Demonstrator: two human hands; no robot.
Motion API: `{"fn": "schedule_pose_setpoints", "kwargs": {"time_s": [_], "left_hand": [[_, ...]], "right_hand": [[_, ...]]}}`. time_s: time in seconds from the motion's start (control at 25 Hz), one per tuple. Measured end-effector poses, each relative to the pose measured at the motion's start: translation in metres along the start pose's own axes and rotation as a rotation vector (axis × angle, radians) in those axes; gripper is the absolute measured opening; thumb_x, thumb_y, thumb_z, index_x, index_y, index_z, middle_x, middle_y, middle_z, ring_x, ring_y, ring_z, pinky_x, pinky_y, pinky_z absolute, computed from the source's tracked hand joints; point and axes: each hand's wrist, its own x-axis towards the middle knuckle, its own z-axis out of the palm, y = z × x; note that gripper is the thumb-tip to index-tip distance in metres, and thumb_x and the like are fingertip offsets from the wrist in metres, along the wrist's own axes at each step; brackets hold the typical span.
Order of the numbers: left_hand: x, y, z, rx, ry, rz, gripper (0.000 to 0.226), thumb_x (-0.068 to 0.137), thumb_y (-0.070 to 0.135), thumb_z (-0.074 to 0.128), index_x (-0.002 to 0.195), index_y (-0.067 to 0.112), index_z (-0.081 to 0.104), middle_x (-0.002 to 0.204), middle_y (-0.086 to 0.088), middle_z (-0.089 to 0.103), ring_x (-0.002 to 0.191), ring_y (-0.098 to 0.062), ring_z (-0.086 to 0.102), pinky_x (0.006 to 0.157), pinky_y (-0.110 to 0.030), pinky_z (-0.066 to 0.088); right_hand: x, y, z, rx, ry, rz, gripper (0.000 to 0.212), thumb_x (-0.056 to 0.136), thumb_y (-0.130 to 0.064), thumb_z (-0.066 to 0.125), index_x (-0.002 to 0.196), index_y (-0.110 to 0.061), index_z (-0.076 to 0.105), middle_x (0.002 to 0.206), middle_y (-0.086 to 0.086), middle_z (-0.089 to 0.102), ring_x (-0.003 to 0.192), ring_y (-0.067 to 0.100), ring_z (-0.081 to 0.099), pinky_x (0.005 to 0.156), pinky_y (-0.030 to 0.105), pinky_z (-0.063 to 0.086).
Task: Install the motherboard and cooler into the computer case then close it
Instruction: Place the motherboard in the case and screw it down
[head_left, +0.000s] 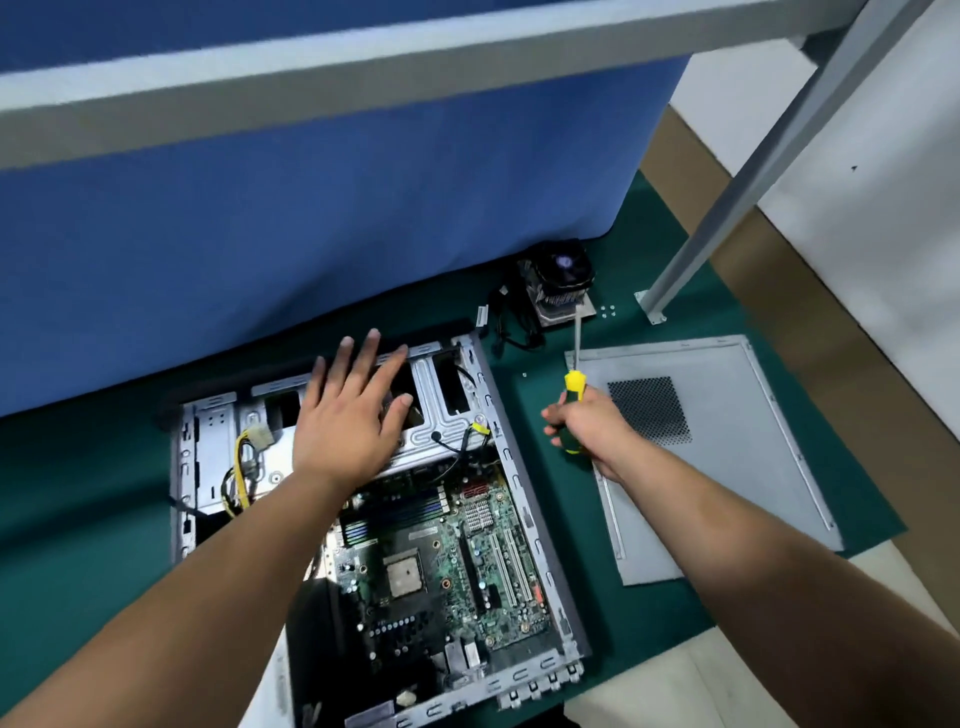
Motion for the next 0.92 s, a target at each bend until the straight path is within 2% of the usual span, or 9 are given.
{"fn": "schedule_pose_setpoints", "kwargs": {"time_s": [0.04,0.12,0.24,0.4,0.52,0.68,0.72,0.8,0.92], "left_hand": [[0.000,-0.002,0.005,0.017,0.029,0.003,0.057,0.105,0.061,0.019,0.160,0.051,0.004,0.171,0.016,-0.002,0.158,-0.012,-0.009,0.126,-0.039,-0.011],[0.001,-0.004,0.011,0.037,0.061,0.010,0.057,0.105,0.062,0.020,0.160,0.051,0.007,0.171,0.016,0.002,0.158,-0.011,-0.004,0.126,-0.039,-0.006],[0.002,-0.005,0.013,0.051,0.087,0.006,0.058,0.104,0.061,0.022,0.160,0.049,0.012,0.171,0.016,0.005,0.158,-0.010,-0.001,0.127,-0.042,0.000],[0.001,-0.006,0.018,0.081,0.108,0.004,0.058,0.104,0.060,0.024,0.160,0.048,0.012,0.171,0.015,0.007,0.158,-0.010,0.000,0.127,-0.043,0.003],[0.002,-0.006,0.018,0.074,0.119,0.004,0.058,0.104,0.060,0.025,0.160,0.048,0.013,0.171,0.015,0.008,0.158,-0.010,0.001,0.127,-0.042,0.002],[0.003,-0.006,0.019,0.065,0.121,0.014,0.058,0.104,0.060,0.026,0.160,0.048,0.015,0.171,0.015,0.009,0.158,-0.011,0.003,0.127,-0.043,0.003],[0.002,-0.006,0.019,0.061,0.121,0.016,0.058,0.103,0.060,0.026,0.160,0.048,0.016,0.171,0.015,0.010,0.158,-0.011,0.003,0.127,-0.043,0.003],[0.004,-0.005,0.017,0.047,0.095,0.019,0.059,0.103,0.061,0.026,0.160,0.048,0.016,0.171,0.015,0.009,0.158,-0.010,0.003,0.127,-0.042,0.002],[0.002,-0.002,0.003,-0.033,0.020,0.018,0.059,0.102,0.063,0.026,0.159,0.049,0.020,0.171,0.015,0.006,0.158,-0.010,-0.002,0.127,-0.041,-0.003]], "right_hand": [[0.017,0.000,0.005,-0.056,0.061,-0.004,0.019,0.086,-0.005,0.068,0.084,-0.018,0.055,0.078,0.006,0.069,0.064,0.019,0.063,0.065,0.036,0.052],[0.048,0.000,0.014,-0.184,0.185,-0.064,0.016,0.083,-0.019,0.071,0.082,-0.026,0.057,0.073,-0.001,0.069,0.061,0.017,0.062,0.062,0.030,0.051],[0.082,0.002,0.024,-0.375,0.318,-0.164,0.012,0.084,-0.035,0.075,0.088,-0.029,0.066,0.084,-0.006,0.071,0.079,0.020,0.067,0.065,0.024,0.044],[0.107,0.011,0.042,-0.616,0.388,-0.240,0.025,0.084,-0.042,0.072,0.100,-0.023,0.070,0.102,0.002,0.069,0.093,0.030,0.065,0.079,0.033,0.053],[0.111,0.015,0.047,-0.643,0.429,-0.248,0.025,0.086,-0.042,0.070,0.103,-0.023,0.070,0.107,0.003,0.067,0.096,0.032,0.064,0.076,0.033,0.050],[0.108,0.016,0.047,-0.719,0.427,-0.238,0.025,0.094,-0.040,0.064,0.106,-0.020,0.071,0.109,0.007,0.068,0.100,0.035,0.064,0.082,0.037,0.054],[0.103,0.016,0.047,-0.689,0.401,-0.224,0.023,0.094,-0.039,0.064,0.104,-0.020,0.072,0.105,0.007,0.070,0.098,0.035,0.065,0.081,0.038,0.055],[0.087,0.014,0.045,-0.472,0.346,-0.200,0.014,0.093,-0.032,0.065,0.095,-0.019,0.072,0.095,0.007,0.073,0.086,0.031,0.069,0.078,0.039,0.057],[0.031,0.001,0.036,-0.088,0.264,-0.221,0.006,0.088,-0.017,0.069,0.085,-0.022,0.072,0.088,0.005,0.078,0.055,0.013,0.063,0.059,0.032,0.054]]}}
